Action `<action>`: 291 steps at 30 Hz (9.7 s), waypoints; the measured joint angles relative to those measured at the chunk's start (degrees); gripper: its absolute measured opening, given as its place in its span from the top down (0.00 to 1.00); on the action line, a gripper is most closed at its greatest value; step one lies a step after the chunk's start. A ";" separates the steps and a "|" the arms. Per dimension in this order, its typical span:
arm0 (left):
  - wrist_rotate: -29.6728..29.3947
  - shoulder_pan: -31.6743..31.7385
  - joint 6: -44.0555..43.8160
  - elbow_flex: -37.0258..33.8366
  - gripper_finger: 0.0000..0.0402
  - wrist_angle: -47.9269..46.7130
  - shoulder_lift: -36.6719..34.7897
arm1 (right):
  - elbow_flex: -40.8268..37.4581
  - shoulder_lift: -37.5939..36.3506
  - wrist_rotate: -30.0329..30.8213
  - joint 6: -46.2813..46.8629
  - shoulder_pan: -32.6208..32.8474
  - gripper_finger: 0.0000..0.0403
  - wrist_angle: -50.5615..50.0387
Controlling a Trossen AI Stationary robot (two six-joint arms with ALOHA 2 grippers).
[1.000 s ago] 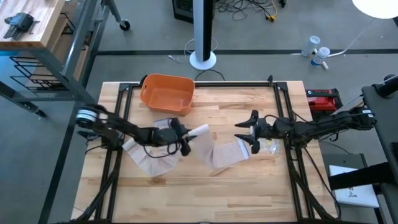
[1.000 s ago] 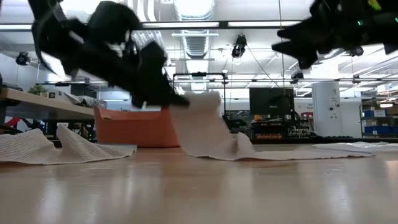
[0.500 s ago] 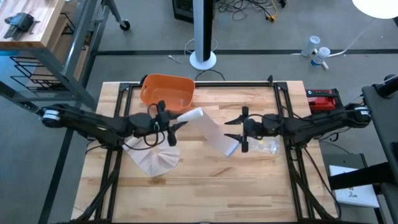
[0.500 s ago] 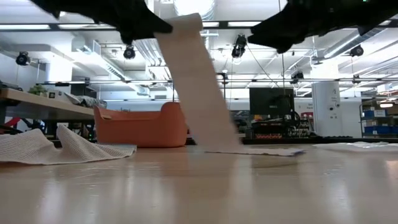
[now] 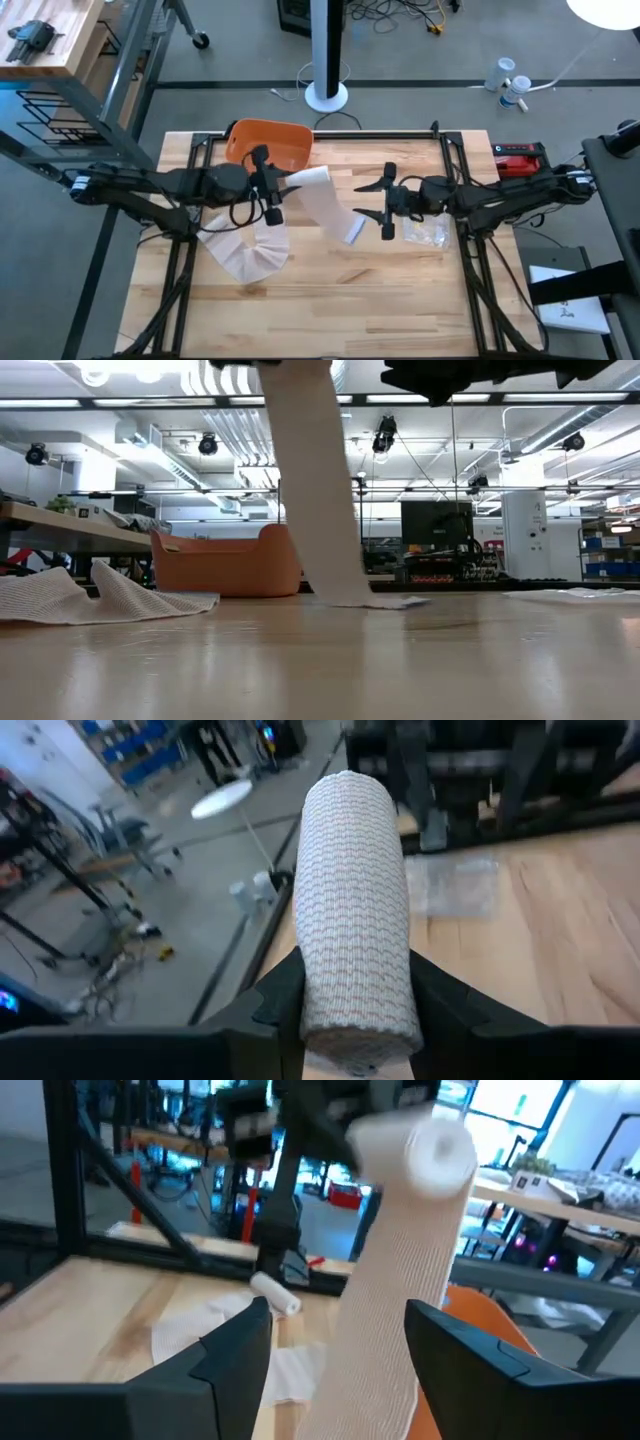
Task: Roll bandage
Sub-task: Roll the right white bandage
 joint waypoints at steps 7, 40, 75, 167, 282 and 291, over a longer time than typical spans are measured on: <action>2.74 -0.04 0.09 8.43 0.71 -1.67 3.40 | -0.12 0.53 0.02 -1.41 0.00 0.45 -0.84; 5.07 -2.38 5.53 23.67 0.71 -7.96 7.36 | 2.22 16.76 3.43 2.49 -0.02 0.54 1.05; 1.21 15.95 7.24 23.50 0.71 -4.09 11.15 | 7.82 3.25 -22.95 11.44 3.73 1.00 -4.97; 30.66 -8.55 -5.58 -2.05 0.71 2.82 16.25 | 27.48 16.12 -25.56 26.18 -25.49 0.18 -51.49; 37.53 -3.28 -31.95 18.10 0.71 -8.31 18.52 | 19.73 5.36 19.33 -5.66 8.24 1.00 -18.09; 37.40 -3.74 -25.05 12.73 0.70 -3.08 18.52 | 21.98 5.14 23.15 -5.87 4.86 0.99 -19.65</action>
